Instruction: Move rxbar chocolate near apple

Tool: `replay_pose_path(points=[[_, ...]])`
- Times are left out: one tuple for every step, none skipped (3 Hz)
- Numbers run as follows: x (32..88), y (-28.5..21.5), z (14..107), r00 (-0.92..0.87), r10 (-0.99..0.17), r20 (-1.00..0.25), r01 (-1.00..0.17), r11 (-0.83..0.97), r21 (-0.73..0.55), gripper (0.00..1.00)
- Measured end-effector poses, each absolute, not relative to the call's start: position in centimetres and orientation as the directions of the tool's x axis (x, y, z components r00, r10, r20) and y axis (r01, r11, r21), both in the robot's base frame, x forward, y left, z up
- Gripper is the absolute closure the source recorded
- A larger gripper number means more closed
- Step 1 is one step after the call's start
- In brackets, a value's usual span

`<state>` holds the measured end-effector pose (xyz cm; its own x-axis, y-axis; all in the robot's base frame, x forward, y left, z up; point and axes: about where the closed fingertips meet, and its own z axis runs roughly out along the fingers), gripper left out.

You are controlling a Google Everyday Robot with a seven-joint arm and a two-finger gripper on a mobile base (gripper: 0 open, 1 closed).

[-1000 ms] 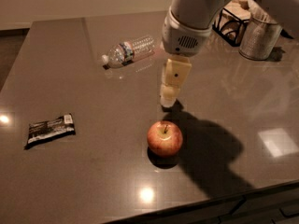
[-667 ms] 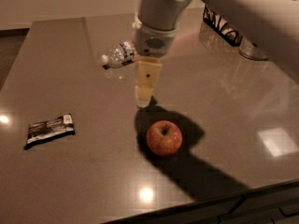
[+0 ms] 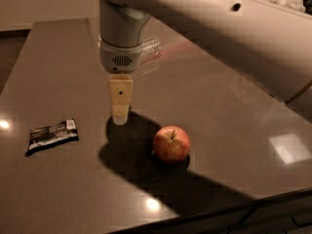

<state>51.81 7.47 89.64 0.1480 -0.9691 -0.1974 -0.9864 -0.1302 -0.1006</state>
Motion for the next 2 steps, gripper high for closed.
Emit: replay_pose_path(points=[[51.74,7.67,89.55,0.152,-0.969,-0.196,-0.986,-0.134,-0.100,0.00],[51.53,8.06,89.45,0.146,-0.973,-0.181,-0.987,-0.132,-0.087,0.00]])
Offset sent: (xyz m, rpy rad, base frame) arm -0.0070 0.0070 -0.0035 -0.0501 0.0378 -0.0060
